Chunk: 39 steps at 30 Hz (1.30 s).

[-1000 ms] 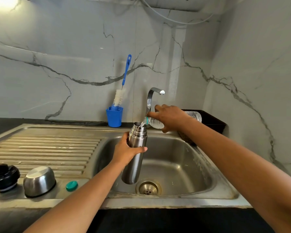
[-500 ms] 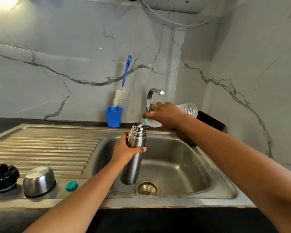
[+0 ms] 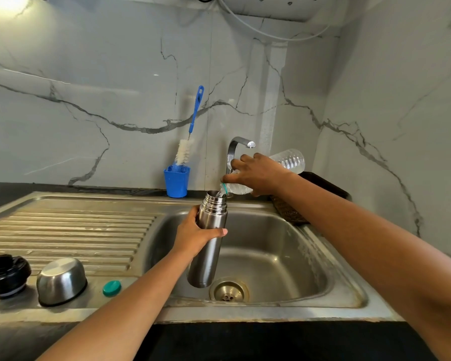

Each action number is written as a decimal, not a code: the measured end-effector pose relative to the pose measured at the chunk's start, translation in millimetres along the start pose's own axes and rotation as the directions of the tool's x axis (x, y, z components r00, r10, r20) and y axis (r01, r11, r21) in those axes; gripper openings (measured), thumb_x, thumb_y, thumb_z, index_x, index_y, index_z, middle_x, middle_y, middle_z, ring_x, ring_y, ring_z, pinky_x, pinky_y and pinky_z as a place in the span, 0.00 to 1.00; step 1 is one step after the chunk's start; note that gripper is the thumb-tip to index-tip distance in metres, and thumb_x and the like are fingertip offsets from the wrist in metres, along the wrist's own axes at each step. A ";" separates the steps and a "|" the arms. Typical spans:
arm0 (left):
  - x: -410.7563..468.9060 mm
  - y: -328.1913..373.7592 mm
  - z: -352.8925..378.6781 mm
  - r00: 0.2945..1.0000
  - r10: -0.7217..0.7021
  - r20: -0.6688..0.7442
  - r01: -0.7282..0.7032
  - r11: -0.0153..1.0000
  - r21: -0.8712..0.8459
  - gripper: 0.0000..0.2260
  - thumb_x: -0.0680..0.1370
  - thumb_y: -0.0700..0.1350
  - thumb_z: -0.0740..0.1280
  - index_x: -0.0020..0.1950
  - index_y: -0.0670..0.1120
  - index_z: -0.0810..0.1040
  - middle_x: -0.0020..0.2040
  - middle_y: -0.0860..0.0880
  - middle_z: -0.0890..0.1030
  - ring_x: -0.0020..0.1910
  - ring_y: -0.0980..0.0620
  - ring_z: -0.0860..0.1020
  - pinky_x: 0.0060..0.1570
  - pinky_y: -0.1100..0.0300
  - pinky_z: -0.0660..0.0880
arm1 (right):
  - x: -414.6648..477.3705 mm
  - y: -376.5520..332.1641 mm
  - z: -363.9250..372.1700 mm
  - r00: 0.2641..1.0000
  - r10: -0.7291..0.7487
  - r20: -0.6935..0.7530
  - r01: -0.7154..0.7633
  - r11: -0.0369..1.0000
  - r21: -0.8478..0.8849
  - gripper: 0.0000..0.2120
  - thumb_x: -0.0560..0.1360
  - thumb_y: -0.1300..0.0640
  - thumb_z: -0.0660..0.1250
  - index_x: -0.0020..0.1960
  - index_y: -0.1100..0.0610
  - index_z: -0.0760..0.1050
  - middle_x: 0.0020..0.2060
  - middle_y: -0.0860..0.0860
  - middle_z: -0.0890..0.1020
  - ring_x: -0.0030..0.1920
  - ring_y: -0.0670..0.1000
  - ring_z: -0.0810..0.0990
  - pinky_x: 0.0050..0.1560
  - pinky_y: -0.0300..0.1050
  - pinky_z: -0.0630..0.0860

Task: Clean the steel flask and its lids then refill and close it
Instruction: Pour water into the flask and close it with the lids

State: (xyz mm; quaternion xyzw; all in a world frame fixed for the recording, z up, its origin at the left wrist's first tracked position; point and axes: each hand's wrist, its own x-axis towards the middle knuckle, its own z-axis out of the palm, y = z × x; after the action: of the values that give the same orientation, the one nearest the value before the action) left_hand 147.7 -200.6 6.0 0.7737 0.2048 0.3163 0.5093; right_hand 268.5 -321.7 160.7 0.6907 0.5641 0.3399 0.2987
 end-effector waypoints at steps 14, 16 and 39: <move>0.3 -0.2 -0.5 1.000 -0.003 0.004 0.003 1.000 -0.015 0.30 0.62 0.46 0.80 0.59 0.54 0.70 0.55 0.51 0.79 0.52 0.51 0.78 0.56 0.51 0.76 | 2.0 -0.6 -7.1 0.998 -0.065 -0.014 0.064 0.993 -0.097 0.34 0.74 0.55 0.67 0.73 0.44 0.52 0.67 0.58 0.65 0.64 0.58 0.68 0.59 0.52 0.69; 0.6 -0.1 -0.4 1.000 -0.002 0.001 0.002 1.000 -0.017 0.30 0.62 0.46 0.80 0.59 0.54 0.70 0.55 0.51 0.79 0.52 0.51 0.78 0.55 0.51 0.76 | 2.2 -1.0 -8.0 0.997 -0.071 -0.021 0.068 0.992 -0.106 0.34 0.75 0.56 0.67 0.73 0.44 0.52 0.67 0.57 0.65 0.65 0.58 0.68 0.59 0.52 0.69; -0.8 -0.9 -3.1 1.000 -0.012 0.007 0.012 0.999 -0.038 0.29 0.63 0.45 0.80 0.59 0.53 0.70 0.53 0.52 0.79 0.51 0.52 0.78 0.53 0.55 0.75 | 5.9 2.4 -14.1 0.996 -0.078 -0.035 0.073 0.987 -0.144 0.32 0.74 0.62 0.67 0.72 0.53 0.54 0.64 0.53 0.70 0.62 0.55 0.70 0.56 0.49 0.69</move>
State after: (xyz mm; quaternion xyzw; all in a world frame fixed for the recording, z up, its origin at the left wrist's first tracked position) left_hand 145.0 -198.8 5.9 0.7636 0.2016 0.3143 0.5267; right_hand 259.3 -316.0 171.6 0.6387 0.5700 0.3817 0.3485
